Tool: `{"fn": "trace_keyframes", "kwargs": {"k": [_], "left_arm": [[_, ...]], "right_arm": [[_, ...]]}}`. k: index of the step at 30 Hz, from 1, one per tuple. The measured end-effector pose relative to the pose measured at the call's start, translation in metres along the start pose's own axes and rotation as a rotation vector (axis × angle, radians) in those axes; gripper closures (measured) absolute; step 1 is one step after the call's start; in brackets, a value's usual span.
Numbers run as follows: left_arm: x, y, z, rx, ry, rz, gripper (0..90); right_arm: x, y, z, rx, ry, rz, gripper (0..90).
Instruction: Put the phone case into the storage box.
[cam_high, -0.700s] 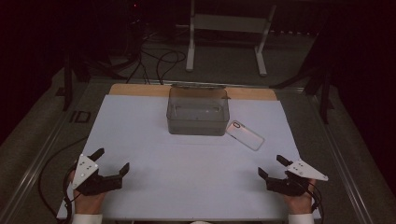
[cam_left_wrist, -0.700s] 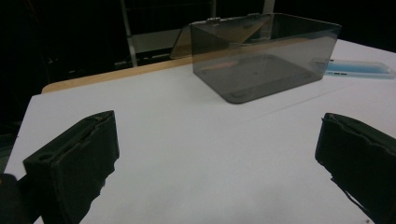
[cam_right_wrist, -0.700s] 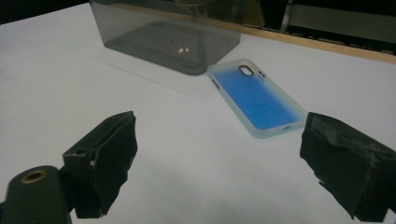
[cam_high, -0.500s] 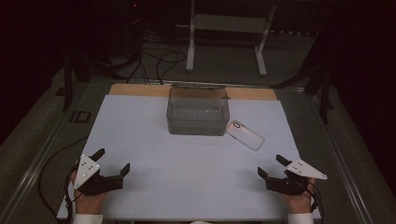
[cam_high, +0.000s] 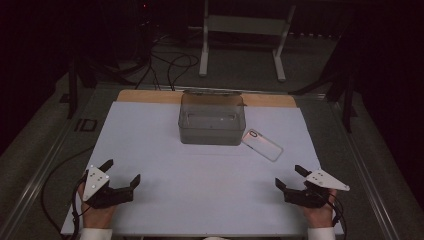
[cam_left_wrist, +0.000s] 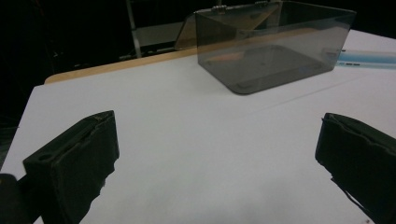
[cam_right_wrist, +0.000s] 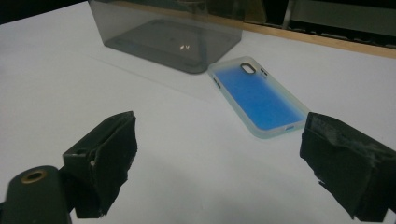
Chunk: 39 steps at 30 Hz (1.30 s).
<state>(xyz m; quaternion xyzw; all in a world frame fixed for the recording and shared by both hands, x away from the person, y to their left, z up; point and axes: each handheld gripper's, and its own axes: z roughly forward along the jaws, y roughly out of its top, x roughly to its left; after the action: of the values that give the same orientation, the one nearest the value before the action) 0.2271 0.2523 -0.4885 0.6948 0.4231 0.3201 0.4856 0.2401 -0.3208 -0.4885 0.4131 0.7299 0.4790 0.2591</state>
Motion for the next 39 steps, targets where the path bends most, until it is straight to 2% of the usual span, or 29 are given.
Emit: {"fn": "trace_keyframes", "kwargs": {"k": [12,28,39], "left_arm": [[-0.001,0.001,-0.001,-0.004,0.019,0.001,0.4],[-0.006,0.001,0.001,-0.011,0.01,0.007,0.4],[-0.007,0.0,0.002,-0.004,0.007,0.011,0.4]], "right_arm": [[0.004,0.014,0.001,-0.008,-0.002,-0.009,8.8],[0.002,0.03,0.011,0.019,0.011,-0.013,8.7],[0.002,0.04,0.019,0.05,-0.005,-0.016,8.7]]}}
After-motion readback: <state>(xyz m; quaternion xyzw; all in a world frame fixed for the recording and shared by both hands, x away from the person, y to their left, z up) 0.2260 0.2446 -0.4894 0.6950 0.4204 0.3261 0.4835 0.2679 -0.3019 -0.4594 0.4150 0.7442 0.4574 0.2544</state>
